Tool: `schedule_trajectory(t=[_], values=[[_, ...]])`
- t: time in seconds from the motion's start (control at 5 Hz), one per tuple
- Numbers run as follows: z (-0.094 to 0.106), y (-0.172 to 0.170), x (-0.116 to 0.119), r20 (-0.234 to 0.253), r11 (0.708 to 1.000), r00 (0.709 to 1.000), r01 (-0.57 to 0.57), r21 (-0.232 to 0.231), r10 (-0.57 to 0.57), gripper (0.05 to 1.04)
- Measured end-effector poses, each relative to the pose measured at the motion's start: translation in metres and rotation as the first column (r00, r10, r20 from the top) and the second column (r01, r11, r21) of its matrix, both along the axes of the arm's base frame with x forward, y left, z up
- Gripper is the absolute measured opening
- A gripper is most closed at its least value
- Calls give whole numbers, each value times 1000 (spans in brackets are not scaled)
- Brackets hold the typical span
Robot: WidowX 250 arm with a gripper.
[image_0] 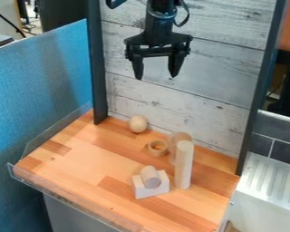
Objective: Put the ball on the cup
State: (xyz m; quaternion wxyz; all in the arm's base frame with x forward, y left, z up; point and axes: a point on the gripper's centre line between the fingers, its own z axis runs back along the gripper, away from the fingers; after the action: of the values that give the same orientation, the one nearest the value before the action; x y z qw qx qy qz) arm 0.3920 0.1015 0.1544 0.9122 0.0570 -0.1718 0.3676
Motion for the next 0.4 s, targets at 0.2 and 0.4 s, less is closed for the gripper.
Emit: schedule_trajectory(t=[0.2, 0.4], values=[[-15, 0, 1, -38, 1000, 999, -2, -8, 1, 1001], [-36, 7, 17, -88, 1000, 996, -27, -4, 27, 1001]])
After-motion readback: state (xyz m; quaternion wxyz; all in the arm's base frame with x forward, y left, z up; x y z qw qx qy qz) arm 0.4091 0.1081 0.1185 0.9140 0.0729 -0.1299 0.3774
